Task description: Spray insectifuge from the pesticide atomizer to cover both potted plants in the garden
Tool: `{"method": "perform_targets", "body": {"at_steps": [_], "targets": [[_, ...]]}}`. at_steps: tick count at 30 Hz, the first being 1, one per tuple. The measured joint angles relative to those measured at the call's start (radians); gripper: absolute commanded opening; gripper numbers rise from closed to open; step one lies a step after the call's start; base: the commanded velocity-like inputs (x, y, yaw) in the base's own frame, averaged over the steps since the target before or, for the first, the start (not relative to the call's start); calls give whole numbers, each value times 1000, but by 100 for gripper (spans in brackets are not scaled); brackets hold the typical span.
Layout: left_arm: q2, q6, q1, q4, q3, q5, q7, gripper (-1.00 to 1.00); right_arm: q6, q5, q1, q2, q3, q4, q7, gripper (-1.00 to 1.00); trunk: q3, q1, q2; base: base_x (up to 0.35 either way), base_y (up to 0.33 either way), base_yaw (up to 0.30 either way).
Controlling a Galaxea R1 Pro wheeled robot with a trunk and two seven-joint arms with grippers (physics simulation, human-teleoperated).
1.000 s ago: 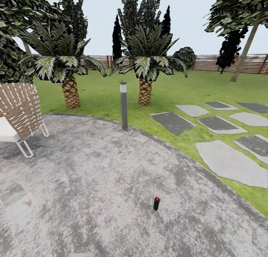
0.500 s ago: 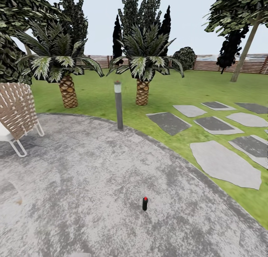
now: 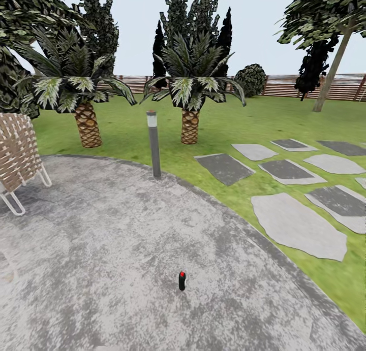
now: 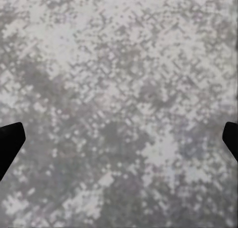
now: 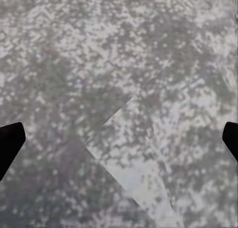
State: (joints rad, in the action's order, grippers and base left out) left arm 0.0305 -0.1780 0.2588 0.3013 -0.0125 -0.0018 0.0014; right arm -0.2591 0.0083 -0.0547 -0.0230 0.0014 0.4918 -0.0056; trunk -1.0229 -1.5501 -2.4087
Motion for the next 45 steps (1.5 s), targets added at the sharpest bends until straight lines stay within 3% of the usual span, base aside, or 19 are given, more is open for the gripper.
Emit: {"method": "perform_targets", "body": {"at_steps": [12,33,45], "targets": [[0,0,0,0,0,0,0,100,0,0,0,0,0,-2,0,100,0,0,0,202,-150,158],[0,0,0,0,0,0,0,100,1,0,0,0,0,-2,0,100,0,0,0,200,-147,8],[0,-1,0,0,0,3,1,100,0,0,0,0,0,-2,0,100,0,0,0,41,-181,93]]}}
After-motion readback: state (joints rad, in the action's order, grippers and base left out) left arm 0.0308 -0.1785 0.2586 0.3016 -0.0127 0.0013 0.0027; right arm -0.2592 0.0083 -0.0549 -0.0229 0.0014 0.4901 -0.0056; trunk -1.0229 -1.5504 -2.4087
